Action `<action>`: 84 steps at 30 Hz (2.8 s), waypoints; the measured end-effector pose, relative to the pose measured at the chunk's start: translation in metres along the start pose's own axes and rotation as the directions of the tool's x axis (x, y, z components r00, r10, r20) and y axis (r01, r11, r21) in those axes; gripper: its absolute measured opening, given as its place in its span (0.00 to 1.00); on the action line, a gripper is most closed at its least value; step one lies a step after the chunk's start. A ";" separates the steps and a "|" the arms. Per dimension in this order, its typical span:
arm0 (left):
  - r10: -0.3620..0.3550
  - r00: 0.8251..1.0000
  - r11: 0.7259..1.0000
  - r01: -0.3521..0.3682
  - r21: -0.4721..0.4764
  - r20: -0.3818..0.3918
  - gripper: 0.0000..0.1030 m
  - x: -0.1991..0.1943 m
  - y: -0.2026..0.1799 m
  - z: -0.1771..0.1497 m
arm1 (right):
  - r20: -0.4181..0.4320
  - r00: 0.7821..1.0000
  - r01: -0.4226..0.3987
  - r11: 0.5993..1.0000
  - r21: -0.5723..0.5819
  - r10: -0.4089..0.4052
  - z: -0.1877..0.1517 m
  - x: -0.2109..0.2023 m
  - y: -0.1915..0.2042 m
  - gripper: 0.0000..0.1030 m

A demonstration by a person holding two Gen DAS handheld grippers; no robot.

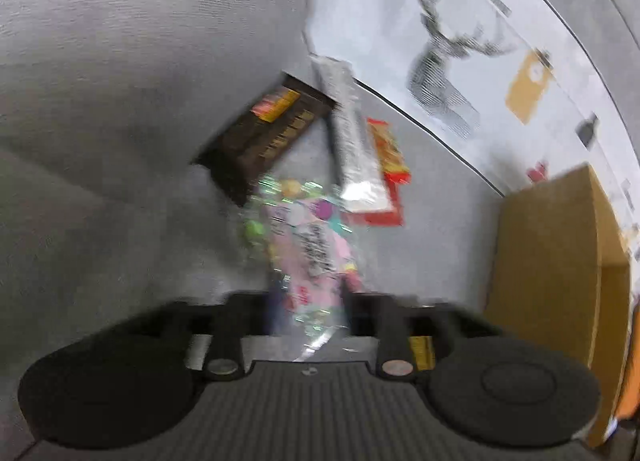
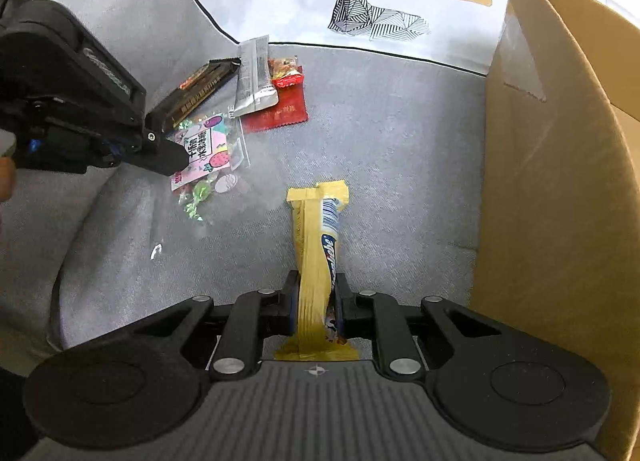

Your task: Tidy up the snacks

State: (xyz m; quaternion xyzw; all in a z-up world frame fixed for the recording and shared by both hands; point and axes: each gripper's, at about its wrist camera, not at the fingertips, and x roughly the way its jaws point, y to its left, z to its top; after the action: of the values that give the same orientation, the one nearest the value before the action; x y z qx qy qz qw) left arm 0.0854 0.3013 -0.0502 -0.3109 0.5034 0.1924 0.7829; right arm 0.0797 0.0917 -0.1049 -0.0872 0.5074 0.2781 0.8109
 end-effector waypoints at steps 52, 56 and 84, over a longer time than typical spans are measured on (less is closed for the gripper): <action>-0.172 0.985 0.951 0.174 -0.254 0.031 0.69 0.034 0.040 0.002 | 0.014 1.000 -0.027 0.999 -0.034 0.028 0.027 0.029 0.013 0.17; -0.162 0.986 0.959 0.167 -0.228 0.041 0.74 0.036 0.038 0.004 | 0.074 0.997 0.001 0.999 -0.049 0.003 0.032 0.022 0.012 0.16; -0.147 0.983 0.989 0.143 0.044 0.109 0.68 0.033 -0.002 0.003 | 0.027 1.000 -0.012 0.999 -0.032 0.013 0.028 0.038 -0.001 0.16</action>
State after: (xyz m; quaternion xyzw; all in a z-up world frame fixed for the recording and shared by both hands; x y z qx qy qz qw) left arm 0.1024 0.3016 -0.0790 -0.3212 0.4380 0.1429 0.8274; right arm 0.1146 0.1164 -0.1255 -0.0928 0.4924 0.2924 0.8145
